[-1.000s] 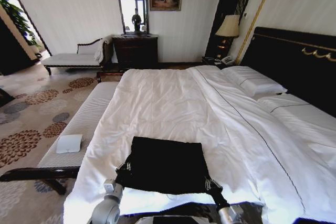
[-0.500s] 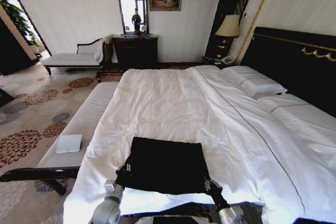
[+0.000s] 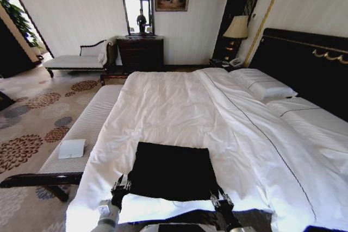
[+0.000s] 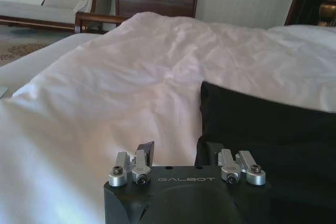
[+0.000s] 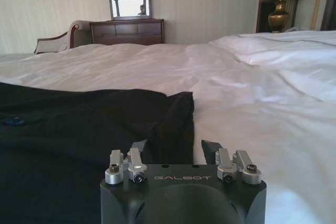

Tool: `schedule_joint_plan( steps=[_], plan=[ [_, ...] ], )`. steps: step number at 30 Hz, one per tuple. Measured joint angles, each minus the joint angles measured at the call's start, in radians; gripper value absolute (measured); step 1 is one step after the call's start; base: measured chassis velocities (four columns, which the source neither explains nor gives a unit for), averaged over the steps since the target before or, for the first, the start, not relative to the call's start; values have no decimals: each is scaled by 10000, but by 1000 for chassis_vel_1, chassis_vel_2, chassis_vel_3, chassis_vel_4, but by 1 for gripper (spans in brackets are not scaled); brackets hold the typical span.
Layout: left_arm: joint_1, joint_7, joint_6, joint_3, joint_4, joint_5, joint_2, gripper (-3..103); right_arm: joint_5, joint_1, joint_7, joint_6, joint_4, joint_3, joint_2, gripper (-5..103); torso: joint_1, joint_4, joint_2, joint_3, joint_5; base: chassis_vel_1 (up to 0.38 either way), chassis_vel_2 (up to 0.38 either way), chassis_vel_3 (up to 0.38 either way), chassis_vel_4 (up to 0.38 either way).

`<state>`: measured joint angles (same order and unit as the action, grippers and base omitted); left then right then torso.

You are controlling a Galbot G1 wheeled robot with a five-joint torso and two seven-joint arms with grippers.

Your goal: Fold the clothes on the bed.

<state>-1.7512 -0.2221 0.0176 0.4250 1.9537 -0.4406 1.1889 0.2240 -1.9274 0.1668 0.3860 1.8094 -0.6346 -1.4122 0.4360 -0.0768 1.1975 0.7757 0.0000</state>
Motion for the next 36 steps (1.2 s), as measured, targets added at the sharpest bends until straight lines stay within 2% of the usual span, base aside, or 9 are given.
schedule_joint_plan(
  steps=[3, 6, 9, 12, 19, 25, 28, 32, 36],
  plan=[
    [569, -145, -279, -1, 57, -499, -201, 64, 136, -76, 0, 11, 155, -184, -45, 63, 1, -2, 0, 0, -1, 0, 0, 0, 0],
    [1737, -341, -846, -247, -125, -1572, -608, 80, 288, -253, -9, 20, 395, -494, -136, 79, 1, -3, -1, 1, -1, 0, 0, 0, 0],
    [2228, -403, -994, -454, -361, -1943, -753, 85, 290, -349, -11, 38, 452, -558, -182, 85, 1, -4, -1, 1, -1, 0, 0, 0, 0],
    [3323, -565, -1308, -960, -971, -2782, -1012, 98, 83, -532, -7, 156, 486, -591, -319, 98, 1, -3, 0, 2, 0, 0, 0, 0, 0],
    [5295, -663, -1848, -1612, -2199, -4327, -1010, 100, -151, -661, -4, 193, 496, -527, -552, 100, 2, -4, -1, 2, -1, 0, 0, 0, 0],
    [6085, -531, -2014, -1866, -2978, -4777, -906, 100, -241, -627, -19, -5, 623, -423, -595, 100, 2, -3, -2, 2, 0, 0, 0, 0, 0],
    [6516, -517, -2219, -2011, -3503, -5469, -842, 100, -251, -622, -34, -112, 727, -414, -604, 100, 2, -3, -1, 2, -1, 0, 0, 0, 0],
    [6734, -279, -2275, -2135, -3885, -5684, -836, 101, -246, -583, -47, -160, 772, -407, -625, 100, 2, -3, -1, 2, 0, 0, 0, 0, 0],
    [6859, 19, -2305, -2336, -4058, -5676, -840, 98, -246, -531, -55, -215, 807, -369, -627, 100, 2, -1, -1, 1, 0, 0, 0, 0, 0]
  ],
)
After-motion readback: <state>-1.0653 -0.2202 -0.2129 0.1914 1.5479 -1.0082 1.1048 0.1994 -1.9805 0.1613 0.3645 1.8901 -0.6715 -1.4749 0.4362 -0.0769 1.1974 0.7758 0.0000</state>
